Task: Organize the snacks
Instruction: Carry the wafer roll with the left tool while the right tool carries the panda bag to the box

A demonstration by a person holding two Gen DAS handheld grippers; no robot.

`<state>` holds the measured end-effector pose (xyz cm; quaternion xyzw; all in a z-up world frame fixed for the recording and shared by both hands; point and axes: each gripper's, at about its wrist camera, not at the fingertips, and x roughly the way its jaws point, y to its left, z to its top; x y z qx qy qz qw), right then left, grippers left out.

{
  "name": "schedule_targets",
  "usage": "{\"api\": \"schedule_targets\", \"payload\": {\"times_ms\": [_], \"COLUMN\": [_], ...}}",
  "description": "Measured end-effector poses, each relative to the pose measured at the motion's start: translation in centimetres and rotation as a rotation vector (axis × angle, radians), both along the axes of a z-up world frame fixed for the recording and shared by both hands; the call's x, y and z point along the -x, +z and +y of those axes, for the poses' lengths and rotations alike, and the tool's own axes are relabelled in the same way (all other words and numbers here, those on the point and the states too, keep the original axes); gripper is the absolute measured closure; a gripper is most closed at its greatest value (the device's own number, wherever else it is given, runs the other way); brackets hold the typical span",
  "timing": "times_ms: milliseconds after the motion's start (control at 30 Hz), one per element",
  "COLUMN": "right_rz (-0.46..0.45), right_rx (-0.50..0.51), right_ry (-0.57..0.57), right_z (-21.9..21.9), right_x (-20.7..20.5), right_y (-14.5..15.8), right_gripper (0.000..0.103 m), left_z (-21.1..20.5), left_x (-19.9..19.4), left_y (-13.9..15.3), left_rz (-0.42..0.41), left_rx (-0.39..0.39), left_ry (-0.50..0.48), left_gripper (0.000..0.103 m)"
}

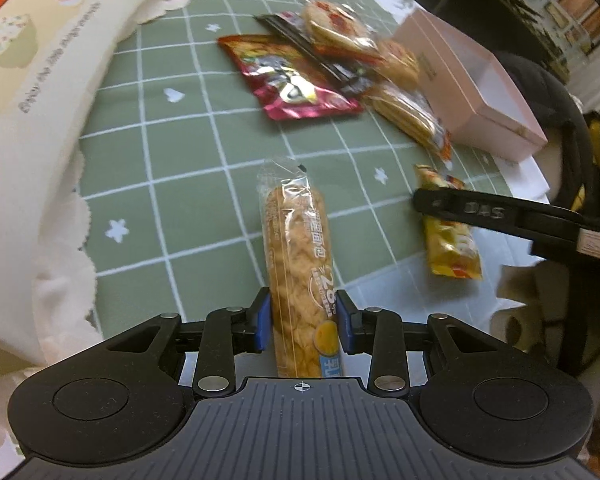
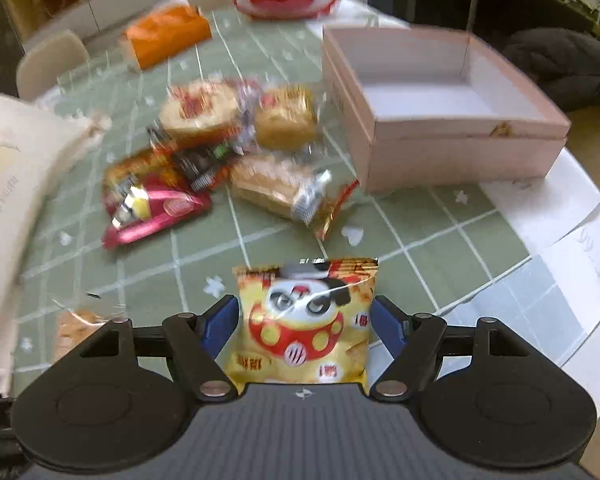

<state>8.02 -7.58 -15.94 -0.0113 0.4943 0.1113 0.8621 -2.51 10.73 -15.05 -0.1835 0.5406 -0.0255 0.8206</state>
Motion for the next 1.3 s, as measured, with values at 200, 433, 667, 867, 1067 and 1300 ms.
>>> {"api": "schedule_targets", "payload": {"times_ms": [200,433,667,867,1067,1300], "right_rz": [0.028,0.042,-0.054,-0.277,-0.471,-0.440], "right_rx": [-0.001,-0.021,-0.120,-0.228,-0.249,-0.239], "right_ry": [0.158,0.157,0.080,0.098,0.109,0.084], "right_z": [-1.7,-7.4,-13.3,-17.0,-19.4,-21.5], "right_x": [1.5,2.4,0.9,-1.2,-5.3,-10.6], "right_y": [0.7,2.7,7.9,16.8,23.3,21.6], "right_gripper": [0.048,0.072,0.076,0.077,0.077,0.077], "left_z": [-2.6,-7.5,-10.6,-11.3,-14.0,-16.5], "left_x": [-0.6,-2.6,-6.2,-11.5,-17.4,-25.8], "left_y": [0.8,1.8,7.3,17.2,21.0,13.3], "left_rz": [-0.011,-0.023,-0.157,-0.435,-0.615,-0.470], "left_rx": [0.043,0.083,0.133,0.127,0.068,0.009], "left_ry": [-0.110,-0.231,-0.266,-0.243,-0.198,-0.121], "left_gripper": [0.066,0.066,0.066,0.066,0.066,0.066]}}
